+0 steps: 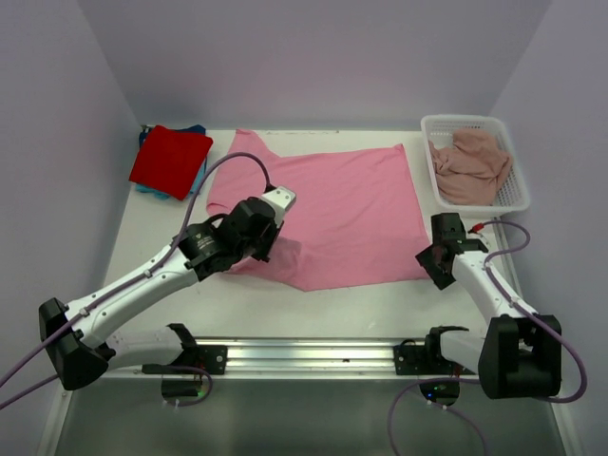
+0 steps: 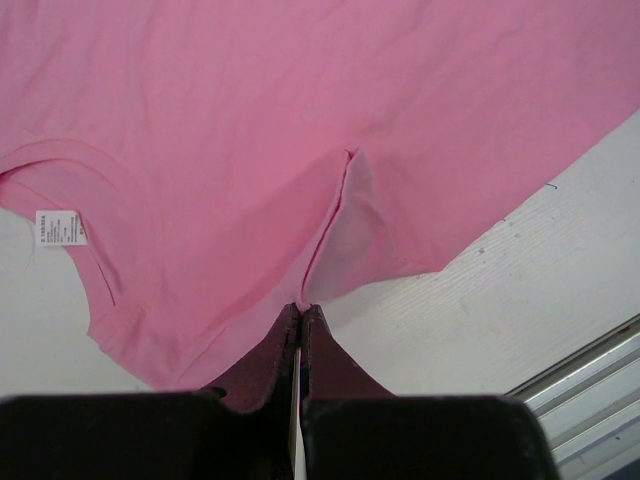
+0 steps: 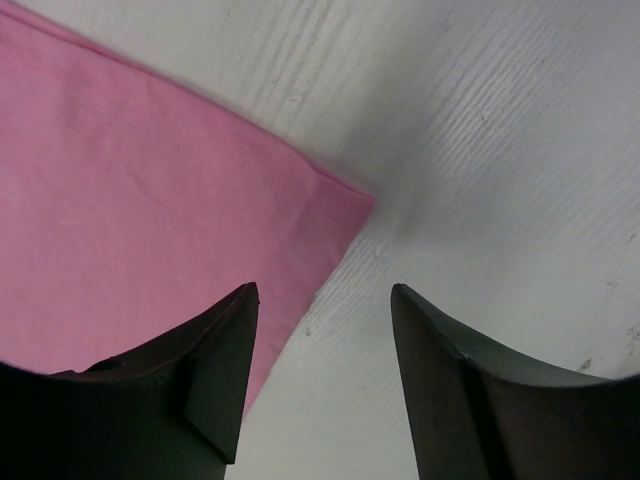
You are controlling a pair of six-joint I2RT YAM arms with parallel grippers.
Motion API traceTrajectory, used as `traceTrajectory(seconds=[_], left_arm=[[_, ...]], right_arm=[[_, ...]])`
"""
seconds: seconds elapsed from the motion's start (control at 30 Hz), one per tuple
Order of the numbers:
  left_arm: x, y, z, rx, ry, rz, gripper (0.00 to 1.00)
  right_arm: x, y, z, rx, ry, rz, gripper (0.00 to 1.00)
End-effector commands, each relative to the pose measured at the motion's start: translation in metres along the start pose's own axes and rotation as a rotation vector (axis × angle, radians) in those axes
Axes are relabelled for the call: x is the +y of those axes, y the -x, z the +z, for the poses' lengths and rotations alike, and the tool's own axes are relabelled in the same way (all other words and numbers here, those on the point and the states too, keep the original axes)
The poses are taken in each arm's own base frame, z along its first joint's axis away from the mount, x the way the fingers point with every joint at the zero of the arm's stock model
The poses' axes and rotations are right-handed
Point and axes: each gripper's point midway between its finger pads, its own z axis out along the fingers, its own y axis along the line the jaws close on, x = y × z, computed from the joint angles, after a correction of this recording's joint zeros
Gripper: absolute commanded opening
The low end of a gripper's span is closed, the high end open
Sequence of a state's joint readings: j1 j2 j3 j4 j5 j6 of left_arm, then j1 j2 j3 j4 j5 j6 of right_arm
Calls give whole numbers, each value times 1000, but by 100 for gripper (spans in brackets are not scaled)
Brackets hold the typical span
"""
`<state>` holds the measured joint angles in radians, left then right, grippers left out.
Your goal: Fold and stack the t-shirts
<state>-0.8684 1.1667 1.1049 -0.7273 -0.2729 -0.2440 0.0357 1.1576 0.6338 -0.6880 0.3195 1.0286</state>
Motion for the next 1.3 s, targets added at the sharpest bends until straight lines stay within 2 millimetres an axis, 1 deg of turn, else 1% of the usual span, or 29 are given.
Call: traceTrajectory(seconds=[0.0, 0.03, 0.07, 0.2, 0.3, 0.37, 0.4, 0.57, 0.7, 0.83, 1.13, 1.23, 1.27], left_arm=[[2, 11, -6, -60, -23, -36, 0], [3, 9, -6, -56, -23, -33, 0], [3, 9, -5, -54, -23, -33, 0], [5, 9, -5, -53, -24, -36, 0], [7, 11, -5, -56, -22, -42, 0], [7, 11, -6, -56, -22, -44, 0], [7, 12, -7, -58, -23, -46, 0], [8, 13, -7, -55, -17, -50, 0], [10, 13, -7, -51, -11, -53, 0], [12, 13, -7, -51, 1, -60, 0], [13, 6, 0, -26, 9, -63, 0], [12, 5, 1, -23, 8, -67, 0], [12, 5, 1, -22, 8, -67, 0]], right_arm=[[9, 22, -4, -78, 36, 96, 57], [8, 24, -6, -90, 30, 103, 54], [6, 27, -7, -102, 23, 111, 54], [-4, 36, -10, -144, -25, 126, 55], [-12, 36, -8, -154, -70, 133, 57], [-17, 32, -4, -147, -94, 137, 57], [-24, 34, 0, -140, -122, 162, 57], [-22, 27, 17, -97, -103, 172, 56], [-23, 26, 28, -68, -107, 182, 52], [-19, 23, 33, -40, -79, 180, 49], [-18, 15, 43, -9, -34, 186, 44], [-16, 11, 47, 10, -13, 194, 41], [-12, 9, 49, 23, 14, 203, 40]])
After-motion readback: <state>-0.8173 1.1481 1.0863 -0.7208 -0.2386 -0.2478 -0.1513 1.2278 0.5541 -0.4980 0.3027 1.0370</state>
